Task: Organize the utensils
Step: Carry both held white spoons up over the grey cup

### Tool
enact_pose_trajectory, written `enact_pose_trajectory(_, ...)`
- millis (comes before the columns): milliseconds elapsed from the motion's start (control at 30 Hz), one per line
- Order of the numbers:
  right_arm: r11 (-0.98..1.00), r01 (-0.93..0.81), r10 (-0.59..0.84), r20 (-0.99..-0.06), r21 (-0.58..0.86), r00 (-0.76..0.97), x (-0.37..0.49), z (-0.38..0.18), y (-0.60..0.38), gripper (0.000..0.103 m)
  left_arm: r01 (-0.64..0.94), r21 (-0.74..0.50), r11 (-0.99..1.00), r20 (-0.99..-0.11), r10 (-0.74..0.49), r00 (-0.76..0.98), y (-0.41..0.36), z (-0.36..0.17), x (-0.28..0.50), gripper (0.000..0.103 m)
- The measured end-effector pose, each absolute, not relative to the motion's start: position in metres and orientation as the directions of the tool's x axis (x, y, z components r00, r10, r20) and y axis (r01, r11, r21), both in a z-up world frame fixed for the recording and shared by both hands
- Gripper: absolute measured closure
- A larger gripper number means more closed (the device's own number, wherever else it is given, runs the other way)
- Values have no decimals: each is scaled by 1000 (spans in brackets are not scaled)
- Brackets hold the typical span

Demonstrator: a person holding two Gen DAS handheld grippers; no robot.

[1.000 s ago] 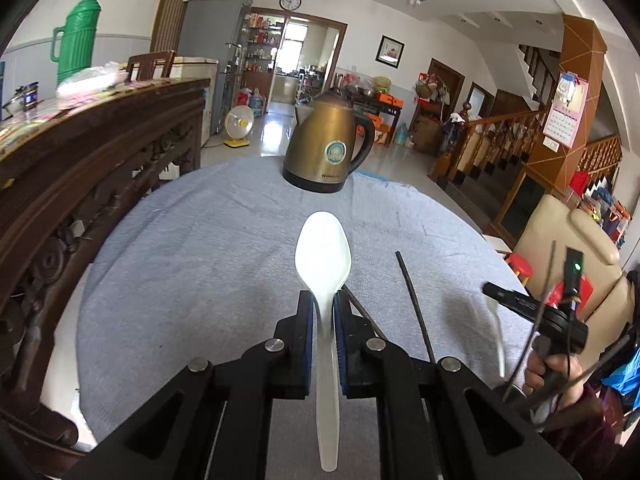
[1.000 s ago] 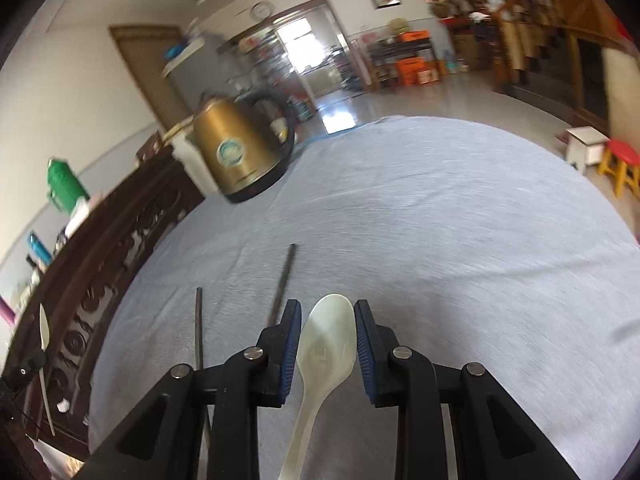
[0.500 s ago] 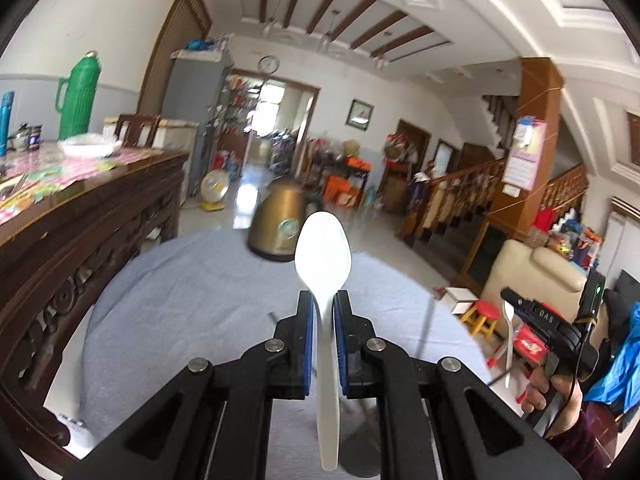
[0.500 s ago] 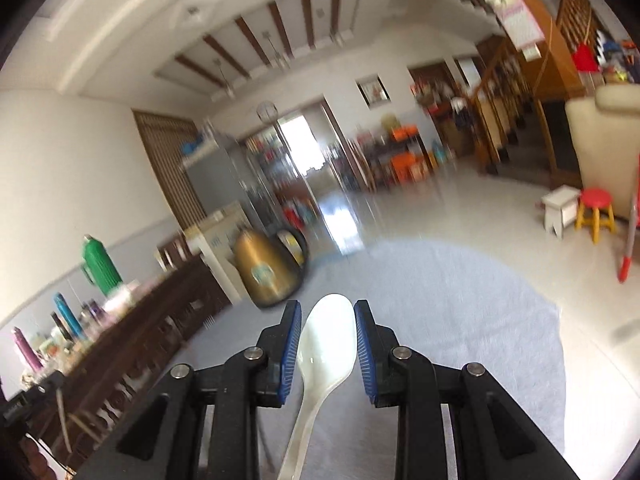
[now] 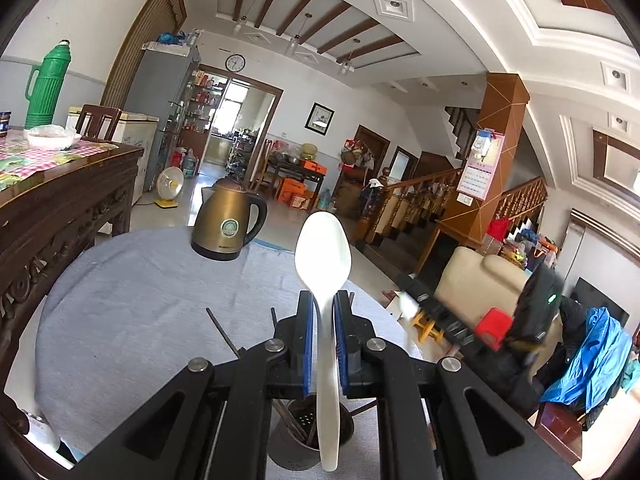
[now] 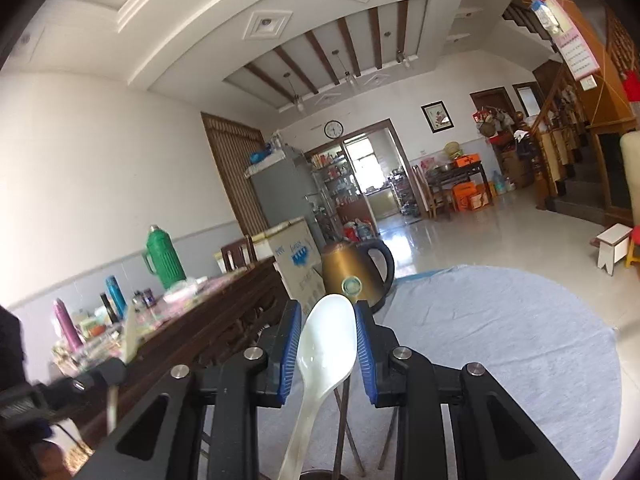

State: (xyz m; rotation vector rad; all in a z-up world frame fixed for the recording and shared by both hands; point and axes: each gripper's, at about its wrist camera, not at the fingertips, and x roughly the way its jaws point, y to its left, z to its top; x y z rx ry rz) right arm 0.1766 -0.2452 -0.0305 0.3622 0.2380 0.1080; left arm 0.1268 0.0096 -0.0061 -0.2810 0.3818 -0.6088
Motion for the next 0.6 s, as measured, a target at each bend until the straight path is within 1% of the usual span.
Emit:
enact_pose_trajectory(200, 968, 17, 44, -236, 249, 971, 192, -59, -207, 74, 488, -372, 790, -264, -594, 760, 11, -8, 130, 92)
enact_pose_trajectory(233, 974, 37, 15, -228, 221, 974, 191, -62, -203, 74, 488, -375, 788, -268, -596, 757, 10, -10, 129, 92)
enact_pose_trajectory(267, 978, 39, 2, -198, 204, 980, 188, -63, -199, 74, 488, -379, 787, -270, -598, 755, 8, -10, 129, 92)
enact_pose_trajectory(467, 979, 59, -27, -162, 193, 986, 170, -64, -202, 74, 482, -398, 780, -272, -602, 751, 10, -14, 133, 92)
enact_pose_trajectory(600, 988, 64, -47, -118, 142, 992, 162, -63, -191, 74, 479, -405, 779, -264, -601, 754, 12, -12, 132, 92)
